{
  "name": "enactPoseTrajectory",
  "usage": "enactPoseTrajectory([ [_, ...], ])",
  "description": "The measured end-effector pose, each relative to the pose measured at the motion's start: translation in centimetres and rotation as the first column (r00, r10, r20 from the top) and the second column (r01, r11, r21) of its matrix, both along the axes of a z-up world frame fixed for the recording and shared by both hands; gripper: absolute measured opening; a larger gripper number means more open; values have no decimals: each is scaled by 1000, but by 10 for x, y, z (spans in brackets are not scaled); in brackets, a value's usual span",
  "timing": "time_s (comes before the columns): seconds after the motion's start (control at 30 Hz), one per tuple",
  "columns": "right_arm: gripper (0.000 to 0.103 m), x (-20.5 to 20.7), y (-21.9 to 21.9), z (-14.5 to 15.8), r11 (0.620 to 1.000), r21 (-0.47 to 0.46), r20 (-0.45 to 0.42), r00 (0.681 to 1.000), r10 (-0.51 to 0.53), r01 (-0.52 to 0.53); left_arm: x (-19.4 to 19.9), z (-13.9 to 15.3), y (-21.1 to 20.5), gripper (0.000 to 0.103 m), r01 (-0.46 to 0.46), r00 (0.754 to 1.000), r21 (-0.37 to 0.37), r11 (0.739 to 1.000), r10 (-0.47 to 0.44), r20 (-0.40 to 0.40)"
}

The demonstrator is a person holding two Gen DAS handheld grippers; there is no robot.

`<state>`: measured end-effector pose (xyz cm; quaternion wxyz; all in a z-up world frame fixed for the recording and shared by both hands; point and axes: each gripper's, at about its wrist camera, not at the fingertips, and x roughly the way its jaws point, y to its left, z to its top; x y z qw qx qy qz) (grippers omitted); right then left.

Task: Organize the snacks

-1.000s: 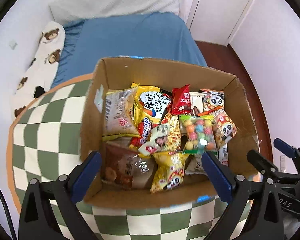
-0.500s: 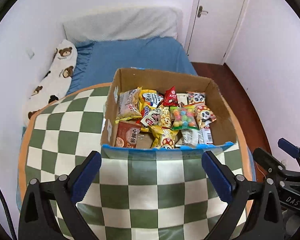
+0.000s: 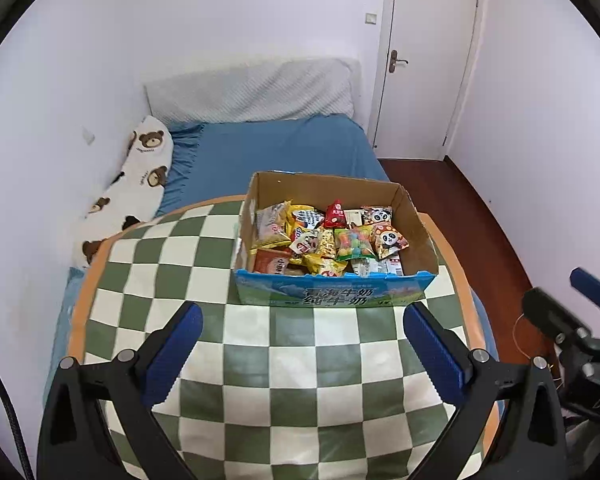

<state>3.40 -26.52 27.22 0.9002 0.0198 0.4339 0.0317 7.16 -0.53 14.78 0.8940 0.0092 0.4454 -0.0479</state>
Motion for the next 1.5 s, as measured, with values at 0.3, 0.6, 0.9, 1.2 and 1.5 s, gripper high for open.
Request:
enactPoseTrajectory([
  [0.3, 103, -19, 2, 22, 1000, -2, 24, 1000, 17, -17, -24, 15, 6, 103, -22, 999, -8, 1000, 22, 25],
  [0.6, 103, -3, -2, 3, 1000, -13, 13, 1000, -5, 5, -7, 2, 4, 103, -30, 999, -25, 999, 31, 27],
  [0.9, 103, 39, -15, -29, 997, -18, 0, 998, -69, 69, 30, -21, -8, 103, -56, 998, 28, 998, 55, 31],
  [1.2, 103, 74, -24, -67, 994, -25, -44, 993, -108, 107, 66, -48, -19, 103, -63, 998, 59, 996, 64, -11],
  [1.5, 103, 89, -24, -86, 992, -48, -75, 990, -117, 114, 83, -63, -22, 103, -65, 997, 56, 996, 67, -48],
])
